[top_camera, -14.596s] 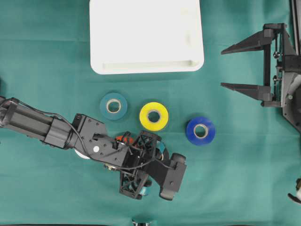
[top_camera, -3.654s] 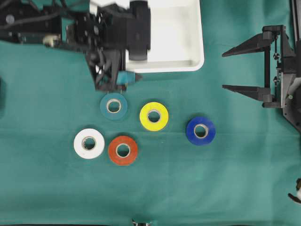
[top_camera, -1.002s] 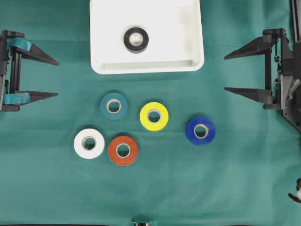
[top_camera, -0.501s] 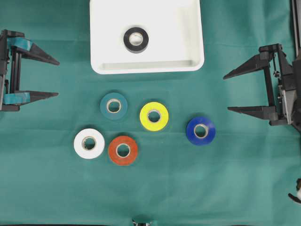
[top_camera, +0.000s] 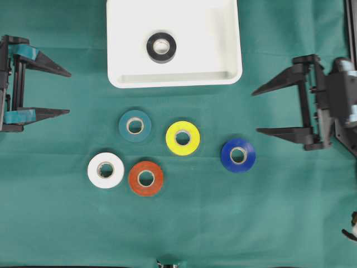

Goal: Pick up the tape from a random location and place it into the white case.
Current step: 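Move the right gripper leftward over the teal tape roll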

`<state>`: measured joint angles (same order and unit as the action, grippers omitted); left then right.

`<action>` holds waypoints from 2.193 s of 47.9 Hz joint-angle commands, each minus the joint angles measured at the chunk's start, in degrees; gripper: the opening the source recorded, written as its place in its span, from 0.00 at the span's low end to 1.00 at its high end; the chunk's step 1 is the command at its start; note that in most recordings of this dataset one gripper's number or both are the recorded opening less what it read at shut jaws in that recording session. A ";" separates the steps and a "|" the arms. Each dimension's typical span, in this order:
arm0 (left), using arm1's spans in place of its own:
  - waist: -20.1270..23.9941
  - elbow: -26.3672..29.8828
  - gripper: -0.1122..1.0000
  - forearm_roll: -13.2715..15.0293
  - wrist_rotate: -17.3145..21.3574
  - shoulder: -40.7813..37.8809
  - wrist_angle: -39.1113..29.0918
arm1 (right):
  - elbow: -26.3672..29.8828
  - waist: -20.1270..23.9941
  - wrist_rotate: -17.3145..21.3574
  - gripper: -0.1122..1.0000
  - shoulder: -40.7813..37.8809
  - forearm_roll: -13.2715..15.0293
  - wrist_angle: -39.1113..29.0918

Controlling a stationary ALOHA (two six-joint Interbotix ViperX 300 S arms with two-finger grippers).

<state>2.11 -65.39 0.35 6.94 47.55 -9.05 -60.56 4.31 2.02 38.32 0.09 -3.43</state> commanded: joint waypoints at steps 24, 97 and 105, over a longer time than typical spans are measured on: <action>-2.02 0.79 0.98 0.18 0.00 -0.18 0.62 | 20.48 -0.09 0.00 0.93 -24.35 -0.09 3.87; -2.02 0.62 0.98 0.18 0.00 -0.18 -0.18 | 50.80 -0.26 0.26 0.93 -47.99 -0.18 -5.10; -2.02 0.70 0.98 0.18 0.00 -0.18 -0.26 | 53.35 -0.26 3.43 0.93 -49.39 -0.18 -13.01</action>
<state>0.18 -65.39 0.35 6.94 47.55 -9.58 -9.76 4.13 4.48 -11.43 0.09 -13.45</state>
